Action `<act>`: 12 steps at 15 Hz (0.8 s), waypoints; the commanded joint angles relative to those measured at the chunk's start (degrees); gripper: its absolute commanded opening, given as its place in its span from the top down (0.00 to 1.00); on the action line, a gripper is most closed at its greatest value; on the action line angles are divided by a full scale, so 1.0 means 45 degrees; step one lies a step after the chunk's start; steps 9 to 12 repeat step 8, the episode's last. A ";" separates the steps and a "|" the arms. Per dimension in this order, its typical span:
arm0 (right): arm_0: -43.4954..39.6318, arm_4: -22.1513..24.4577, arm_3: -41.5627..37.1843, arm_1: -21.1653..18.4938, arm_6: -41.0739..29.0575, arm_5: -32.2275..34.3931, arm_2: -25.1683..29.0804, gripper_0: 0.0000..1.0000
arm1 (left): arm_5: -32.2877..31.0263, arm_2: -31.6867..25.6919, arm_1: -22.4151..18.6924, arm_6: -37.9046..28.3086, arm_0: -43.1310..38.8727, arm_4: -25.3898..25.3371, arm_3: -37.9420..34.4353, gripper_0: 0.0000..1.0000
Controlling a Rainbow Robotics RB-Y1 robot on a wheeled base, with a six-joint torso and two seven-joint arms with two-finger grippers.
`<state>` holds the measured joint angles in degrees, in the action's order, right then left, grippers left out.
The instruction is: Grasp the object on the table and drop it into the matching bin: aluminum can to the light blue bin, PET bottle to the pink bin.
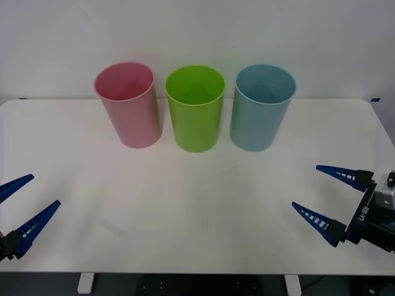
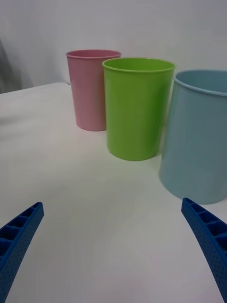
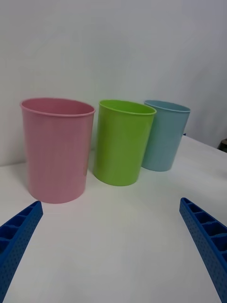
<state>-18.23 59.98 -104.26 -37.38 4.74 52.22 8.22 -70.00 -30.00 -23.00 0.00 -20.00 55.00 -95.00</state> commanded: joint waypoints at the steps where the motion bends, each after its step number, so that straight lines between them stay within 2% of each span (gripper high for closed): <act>1: -0.0284 0.0694 0.0006 0.0650 0.0040 0.0232 0.0206 0.00 | 0.0000 0.0000 0.0000 0.0000 0.0000 0.0000 0.0000 0.00; 3: -0.0304 0.1104 0.0006 0.1061 0.0079 0.0272 0.0206 0.00 | 0.0000 0.0000 0.0000 0.0000 0.0000 0.0000 0.0000 0.00; 12: -0.0304 0.1104 0.0006 0.1061 0.0079 0.0272 0.0206 0.00 | 0.0000 0.0000 0.0000 0.0000 0.0000 0.0000 0.0000 0.00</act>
